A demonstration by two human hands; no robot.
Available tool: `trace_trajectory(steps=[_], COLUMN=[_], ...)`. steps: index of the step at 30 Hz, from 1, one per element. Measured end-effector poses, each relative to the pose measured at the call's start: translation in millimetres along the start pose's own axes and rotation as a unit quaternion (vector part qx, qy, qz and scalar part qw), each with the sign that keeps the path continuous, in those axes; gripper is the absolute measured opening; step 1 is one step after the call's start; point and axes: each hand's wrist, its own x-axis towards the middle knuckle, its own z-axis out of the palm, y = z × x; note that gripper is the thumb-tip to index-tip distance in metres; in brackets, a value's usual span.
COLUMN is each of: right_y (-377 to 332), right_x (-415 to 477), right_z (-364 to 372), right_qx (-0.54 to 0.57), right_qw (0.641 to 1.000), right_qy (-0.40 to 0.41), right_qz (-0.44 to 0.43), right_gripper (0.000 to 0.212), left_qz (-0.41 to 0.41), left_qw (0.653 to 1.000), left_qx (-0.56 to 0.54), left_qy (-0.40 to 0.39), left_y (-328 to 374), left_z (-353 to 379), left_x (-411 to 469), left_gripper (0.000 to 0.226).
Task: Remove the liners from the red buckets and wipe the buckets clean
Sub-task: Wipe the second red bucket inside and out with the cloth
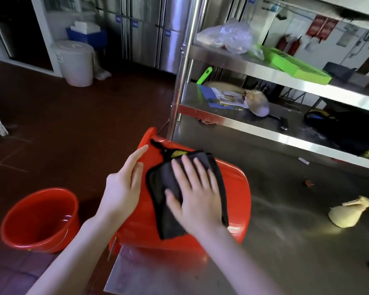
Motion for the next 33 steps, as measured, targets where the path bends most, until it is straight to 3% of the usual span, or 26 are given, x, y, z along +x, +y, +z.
trace_trajectory(steps=[1, 3, 5, 6, 8, 11, 14, 16, 19, 21, 23, 24, 25, 27, 30, 33], right_y=[10, 43, 76, 87, 96, 89, 81, 82, 92, 114, 136, 140, 139, 122, 64, 7], right_x=[24, 72, 101, 106, 97, 37, -31, -52, -30, 6, 49, 69, 87, 116, 146, 147], right_z=[-1, -7, -12, -14, -13, -15, -25, -22, -16, -11, -10, -8, -3, 12, 19, 10], right_qx=[-0.006, 0.034, 0.115, 0.141, 0.145, 0.035, -0.034, -0.022, -0.023, 0.023, 0.141, 0.196, 0.220, 0.217, 0.201, 0.137], right_qw=[0.999, 0.982, 0.929, 0.913, 0.926, 0.986, 0.997, 0.998, 0.996, 0.973, 0.896, 0.851, 0.831, 0.841, 0.879, 0.938], right_qy=[-0.012, -0.133, -0.275, -0.304, -0.283, -0.142, -0.066, -0.054, -0.041, -0.098, -0.225, -0.273, -0.305, -0.334, -0.340, -0.289], right_qz=[0.039, 0.129, 0.217, 0.232, 0.206, 0.075, -0.026, -0.021, 0.080, 0.208, 0.357, 0.403, 0.411, 0.366, 0.268, 0.136], right_gripper=[0.062, 0.062, 0.061, 0.059, 0.058, 0.061, 0.063, 0.064, 0.065, 0.070, 0.064, 0.056, 0.049, 0.044, 0.057, 0.058], left_qz=[-0.001, -0.005, -0.010, -0.012, -0.014, -0.010, 0.000, 0.011, 0.020, 0.024, 0.027, 0.027, 0.024, 0.016, 0.020, 0.020], left_qw=[1.000, 1.000, 1.000, 1.000, 1.000, 1.000, 1.000, 0.999, 0.999, 0.999, 0.999, 0.999, 0.999, 0.999, 0.999, 1.000], left_qx=[0.001, -0.001, -0.005, -0.005, 0.000, 0.003, -0.014, -0.026, -0.025, -0.031, -0.033, -0.032, -0.031, -0.036, -0.033, -0.022], left_qy=[-0.002, -0.011, -0.016, -0.017, -0.022, -0.028, -0.028, -0.031, -0.027, -0.027, -0.030, -0.029, -0.027, -0.023, -0.014, -0.002], left_y=[-1, -1, 2, 2, 2, 3, 2, 0, -2, -3, -3, -4, -5, -4, -5, -7], left_z=[0, 1, 3, 4, 4, 4, 4, 3, 0, -1, -2, -3, -4, -6, -6, -6], left_x=[0, -3, -2, 0, 6, 11, 11, 9, 3, -3, -12, -14, -16, -17, -18, -19], left_gripper=[0.041, 0.041, 0.041, 0.041, 0.040, 0.040, 0.040, 0.040, 0.041, 0.043, 0.045, 0.045, 0.045, 0.045, 0.045, 0.046])
